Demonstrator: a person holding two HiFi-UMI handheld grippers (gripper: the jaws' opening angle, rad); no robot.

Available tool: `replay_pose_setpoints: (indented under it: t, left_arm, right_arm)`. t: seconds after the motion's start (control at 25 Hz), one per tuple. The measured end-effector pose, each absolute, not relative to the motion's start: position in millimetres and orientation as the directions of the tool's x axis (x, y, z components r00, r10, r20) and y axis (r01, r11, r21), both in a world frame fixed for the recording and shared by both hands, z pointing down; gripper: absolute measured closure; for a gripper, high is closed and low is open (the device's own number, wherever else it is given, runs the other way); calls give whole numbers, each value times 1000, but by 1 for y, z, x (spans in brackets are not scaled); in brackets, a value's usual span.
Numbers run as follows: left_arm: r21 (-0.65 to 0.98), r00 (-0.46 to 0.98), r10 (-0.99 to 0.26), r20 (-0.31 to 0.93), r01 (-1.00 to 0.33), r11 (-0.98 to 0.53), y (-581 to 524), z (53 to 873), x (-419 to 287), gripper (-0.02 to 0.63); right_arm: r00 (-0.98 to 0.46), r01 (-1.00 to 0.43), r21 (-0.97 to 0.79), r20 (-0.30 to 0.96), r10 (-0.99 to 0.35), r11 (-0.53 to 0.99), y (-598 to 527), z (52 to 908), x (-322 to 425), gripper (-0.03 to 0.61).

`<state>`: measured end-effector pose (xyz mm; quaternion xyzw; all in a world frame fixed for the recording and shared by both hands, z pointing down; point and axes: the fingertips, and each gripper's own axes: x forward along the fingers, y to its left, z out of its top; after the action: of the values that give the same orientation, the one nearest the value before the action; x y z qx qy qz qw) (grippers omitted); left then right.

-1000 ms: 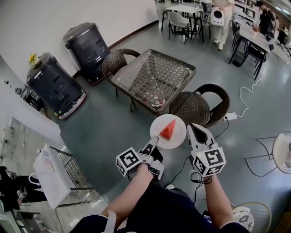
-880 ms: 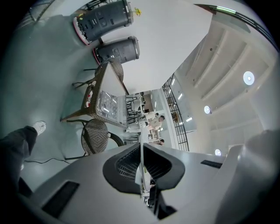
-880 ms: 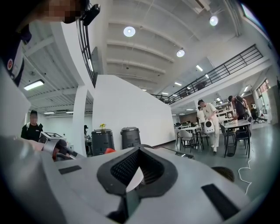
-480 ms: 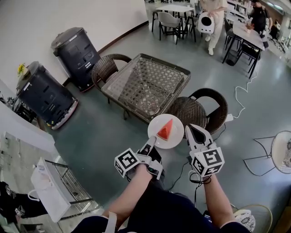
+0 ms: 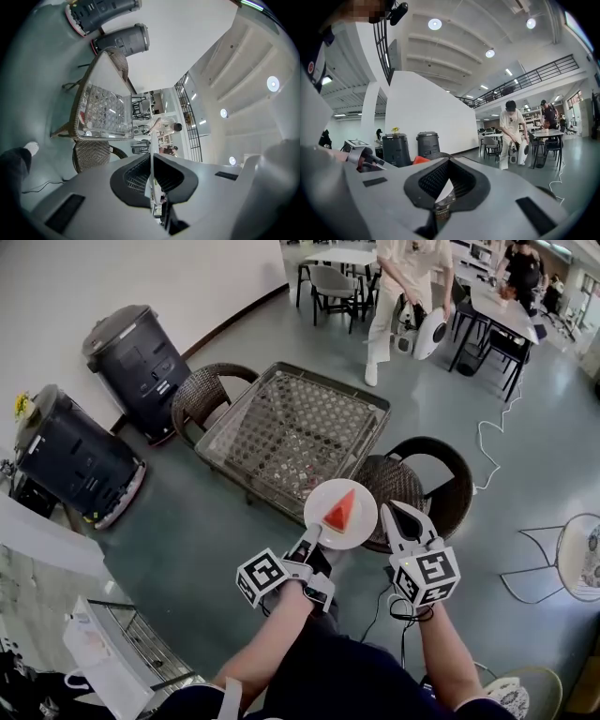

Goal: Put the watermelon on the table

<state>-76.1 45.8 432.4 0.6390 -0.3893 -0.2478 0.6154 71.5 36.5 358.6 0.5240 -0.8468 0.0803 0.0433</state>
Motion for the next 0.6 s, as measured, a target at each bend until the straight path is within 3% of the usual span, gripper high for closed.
replay_pose_setpoints:
  t: [0.6]
  left_arm:
    - [978,635,-753,174,-204,55,-59,444,-110,598]
  right_arm:
    - [-389,-921,-65,213,-896,385,-61,360,35,577]
